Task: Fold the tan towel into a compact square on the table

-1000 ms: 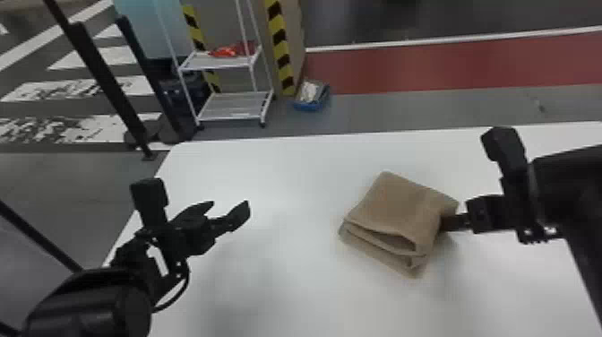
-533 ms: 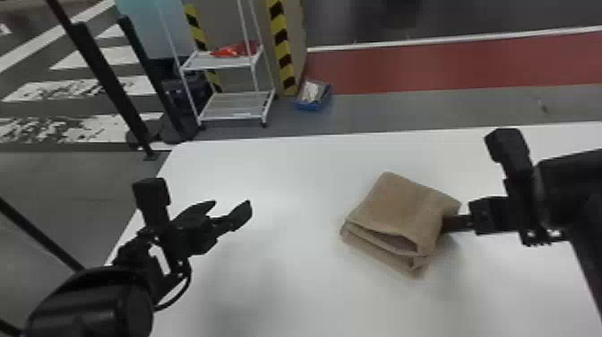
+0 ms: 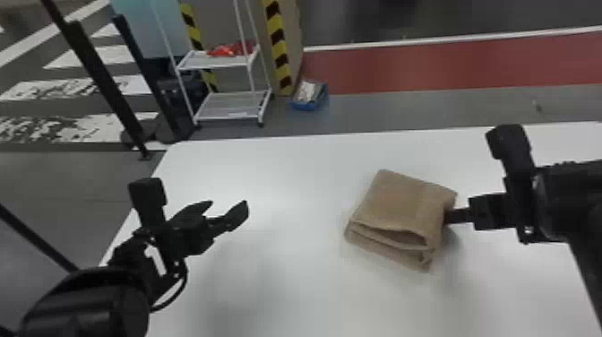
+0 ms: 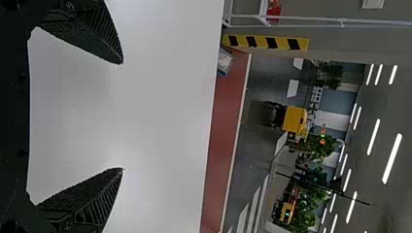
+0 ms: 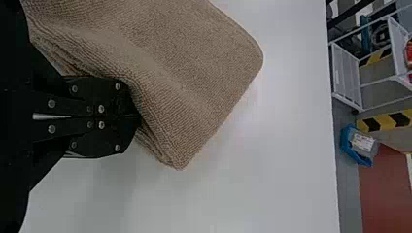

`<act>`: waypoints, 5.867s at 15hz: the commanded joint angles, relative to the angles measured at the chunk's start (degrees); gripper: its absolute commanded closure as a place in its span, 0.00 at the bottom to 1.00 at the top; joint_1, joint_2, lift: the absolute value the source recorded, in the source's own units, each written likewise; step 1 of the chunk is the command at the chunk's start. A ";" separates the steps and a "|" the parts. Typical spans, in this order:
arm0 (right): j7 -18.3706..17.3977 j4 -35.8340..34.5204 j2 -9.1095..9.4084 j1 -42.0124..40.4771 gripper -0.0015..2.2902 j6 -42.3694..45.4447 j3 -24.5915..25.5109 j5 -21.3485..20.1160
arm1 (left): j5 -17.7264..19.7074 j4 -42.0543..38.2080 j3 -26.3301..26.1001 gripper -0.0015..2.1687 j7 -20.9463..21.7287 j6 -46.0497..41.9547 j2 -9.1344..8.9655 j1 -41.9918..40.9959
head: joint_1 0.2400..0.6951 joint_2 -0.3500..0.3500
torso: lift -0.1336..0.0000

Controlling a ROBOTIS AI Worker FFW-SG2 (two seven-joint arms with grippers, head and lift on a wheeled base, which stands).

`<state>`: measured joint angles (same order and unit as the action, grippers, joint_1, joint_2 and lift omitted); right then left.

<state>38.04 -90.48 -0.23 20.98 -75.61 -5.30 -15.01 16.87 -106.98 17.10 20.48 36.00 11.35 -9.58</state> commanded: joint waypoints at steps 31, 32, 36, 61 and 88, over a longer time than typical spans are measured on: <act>-7.28 -32.74 0.28 -48.84 0.03 59.65 25.78 27.85 | 5.36 -2.00 4.96 0.06 5.98 -33.92 -7.40 -22.15 | 1.00 0.52 | 0.07; -7.81 -33.18 0.28 -49.37 0.03 59.83 23.67 27.23 | 4.75 -2.09 4.61 0.06 5.28 -36.21 -7.48 -22.68 | 1.00 0.56 | 0.07; -10.53 -33.27 0.28 -51.04 0.03 61.06 17.95 23.01 | 1.23 -1.12 2.33 0.06 0.53 -45.17 -7.66 -24.17 | 1.00 0.68 | 0.07; -12.91 -32.13 0.28 -51.65 0.04 64.04 14.44 20.20 | 1.67 -1.56 1.89 0.06 1.41 -47.81 -6.69 -25.31 | 1.00 0.77 | 0.07; -13.17 -30.28 0.28 -50.51 0.04 64.04 13.47 19.41 | 1.94 -0.77 1.89 0.06 1.50 -47.11 -6.52 -25.05 | 1.00 0.78 | 0.07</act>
<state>24.87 -120.77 -0.09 -29.53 -11.56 8.19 4.39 18.81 -107.84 18.98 22.01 -11.14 4.81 -34.63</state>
